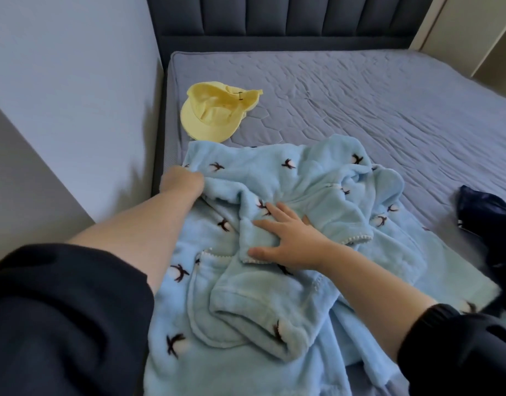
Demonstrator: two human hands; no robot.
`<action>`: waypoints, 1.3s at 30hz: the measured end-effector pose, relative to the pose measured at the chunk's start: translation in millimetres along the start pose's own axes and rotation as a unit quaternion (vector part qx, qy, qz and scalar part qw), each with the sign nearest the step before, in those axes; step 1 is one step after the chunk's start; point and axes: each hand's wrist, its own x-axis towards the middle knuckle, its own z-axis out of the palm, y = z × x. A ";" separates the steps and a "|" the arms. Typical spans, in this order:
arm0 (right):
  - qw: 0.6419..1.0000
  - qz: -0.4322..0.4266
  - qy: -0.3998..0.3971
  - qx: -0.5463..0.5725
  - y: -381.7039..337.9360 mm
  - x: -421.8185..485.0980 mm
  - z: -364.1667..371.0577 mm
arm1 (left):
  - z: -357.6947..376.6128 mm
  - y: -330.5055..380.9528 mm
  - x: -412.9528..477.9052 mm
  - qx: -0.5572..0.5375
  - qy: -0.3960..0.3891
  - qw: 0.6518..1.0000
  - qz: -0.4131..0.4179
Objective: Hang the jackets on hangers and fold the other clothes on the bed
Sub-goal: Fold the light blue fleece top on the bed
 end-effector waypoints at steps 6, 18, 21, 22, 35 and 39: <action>0.998 -0.021 -0.045 0.046 1.6 -13.4 -19.9 | 6.4 -10.9 -14.3 0.201 0.114 0.958 0.169; 0.963 0.039 0.159 -0.216 34.7 -39.6 -10.6 | 33.9 -28.7 -91.1 0.404 -0.183 0.722 0.532; 0.954 0.045 0.192 -0.226 31.7 -45.0 -20.3 | 28.3 -17.5 -108.4 0.439 -0.165 0.701 0.537; 0.955 0.055 0.197 -0.216 28.5 -49.7 -26.5 | 23.5 -12.6 -115.5 0.406 -0.135 0.727 0.537; 0.837 -0.071 0.520 -0.154 13.6 -166.9 -52.4 | -20.5 -19.3 -237.4 -0.058 0.096 0.859 0.500; 0.940 0.240 0.239 -0.050 45.0 -171.4 -5.9 | 11.6 -61.5 -240.0 0.123 -0.018 0.955 0.270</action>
